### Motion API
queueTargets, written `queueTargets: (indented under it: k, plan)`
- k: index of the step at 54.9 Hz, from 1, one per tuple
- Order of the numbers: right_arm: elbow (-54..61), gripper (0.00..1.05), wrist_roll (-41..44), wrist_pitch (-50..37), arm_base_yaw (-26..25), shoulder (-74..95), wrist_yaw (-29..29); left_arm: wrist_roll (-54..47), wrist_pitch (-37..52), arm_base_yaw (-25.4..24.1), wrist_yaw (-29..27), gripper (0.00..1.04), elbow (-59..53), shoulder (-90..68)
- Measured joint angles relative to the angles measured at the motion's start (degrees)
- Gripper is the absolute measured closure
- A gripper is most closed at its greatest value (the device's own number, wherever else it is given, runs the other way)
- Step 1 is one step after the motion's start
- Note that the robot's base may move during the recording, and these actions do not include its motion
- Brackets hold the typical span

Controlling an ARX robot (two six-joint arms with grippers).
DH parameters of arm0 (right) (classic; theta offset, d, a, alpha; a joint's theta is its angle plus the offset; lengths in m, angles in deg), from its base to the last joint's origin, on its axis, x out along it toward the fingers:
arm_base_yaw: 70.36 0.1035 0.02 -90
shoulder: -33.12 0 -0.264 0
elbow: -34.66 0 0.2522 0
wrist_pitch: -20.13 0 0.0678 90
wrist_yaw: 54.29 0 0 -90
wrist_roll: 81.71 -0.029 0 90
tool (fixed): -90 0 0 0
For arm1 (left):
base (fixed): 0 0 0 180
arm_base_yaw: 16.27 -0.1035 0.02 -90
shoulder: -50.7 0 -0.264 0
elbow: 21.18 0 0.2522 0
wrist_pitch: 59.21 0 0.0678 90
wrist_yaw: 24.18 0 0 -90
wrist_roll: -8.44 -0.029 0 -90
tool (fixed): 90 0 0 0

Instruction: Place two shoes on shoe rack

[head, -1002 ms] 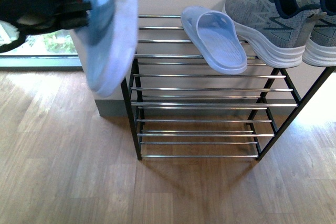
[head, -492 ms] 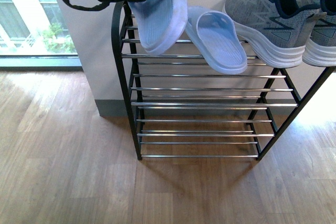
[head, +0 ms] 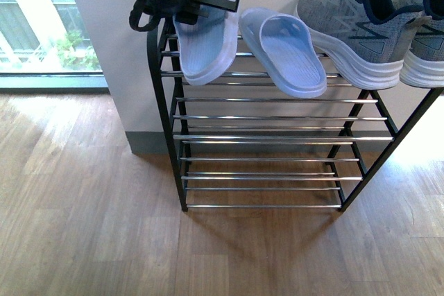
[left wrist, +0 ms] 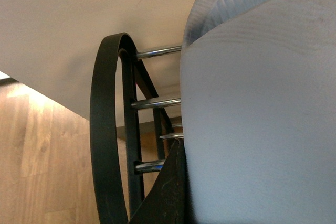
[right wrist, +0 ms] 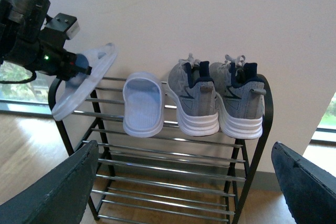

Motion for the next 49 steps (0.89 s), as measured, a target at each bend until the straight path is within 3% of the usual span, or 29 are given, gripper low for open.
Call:
queueTargets:
  k: [29,41,49]
  plan:
    - [0.00,0.09,0.00,0.00,0.00,0.00,0.00,-4.04,-0.17,-0.74,-3.04,1.02,5.27,-6.01]
    - [0.00,0.09,0.00,0.00,0.00,0.00,0.00,-2.69,-0.09,-0.61,-0.59,0.65,5.55,-6.14]
    - [0.00,0.09,0.00,0.00,0.00,0.00,0.00,-0.17,-2.08,-0.50,4.81,0.34,4.31,-4.02]
